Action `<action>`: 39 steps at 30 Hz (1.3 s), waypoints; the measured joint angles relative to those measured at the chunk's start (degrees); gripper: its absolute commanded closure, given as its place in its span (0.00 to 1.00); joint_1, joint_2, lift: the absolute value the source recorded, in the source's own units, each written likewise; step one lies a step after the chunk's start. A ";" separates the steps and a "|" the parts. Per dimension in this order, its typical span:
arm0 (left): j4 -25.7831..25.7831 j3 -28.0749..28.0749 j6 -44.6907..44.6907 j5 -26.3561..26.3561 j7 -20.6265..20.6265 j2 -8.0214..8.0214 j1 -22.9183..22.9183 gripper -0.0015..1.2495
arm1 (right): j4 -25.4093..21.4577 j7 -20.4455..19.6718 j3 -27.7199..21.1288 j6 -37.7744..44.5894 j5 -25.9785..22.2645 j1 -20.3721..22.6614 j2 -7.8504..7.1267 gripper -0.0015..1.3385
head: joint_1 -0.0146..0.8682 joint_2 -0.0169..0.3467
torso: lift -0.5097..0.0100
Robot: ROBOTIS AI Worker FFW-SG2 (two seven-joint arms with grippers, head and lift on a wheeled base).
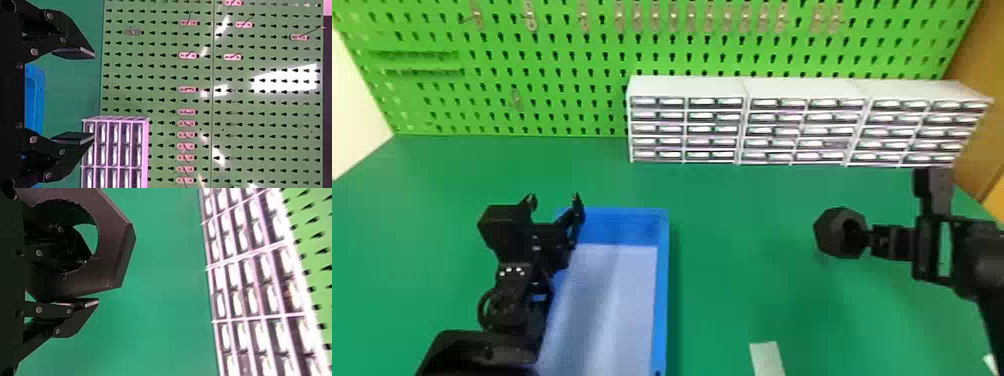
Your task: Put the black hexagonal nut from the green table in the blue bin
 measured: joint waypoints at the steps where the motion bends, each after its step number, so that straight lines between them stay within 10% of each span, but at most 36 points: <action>1: 0.01 -0.03 0.00 0.00 0.00 0.00 -0.01 0.41 | -0.59 -0.02 -0.08 -0.39 -0.51 0.23 0.10 0.78 | 0.76 0.20 | 0.80; 39: 0.18 0.14 -0.47 0.00 0.02 0.00 -0.35 0.41 | -19.61 -8.23 14.23 -9.14 -21.54 5.79 0.95 0.78 | 0.76 0.20 | 0.80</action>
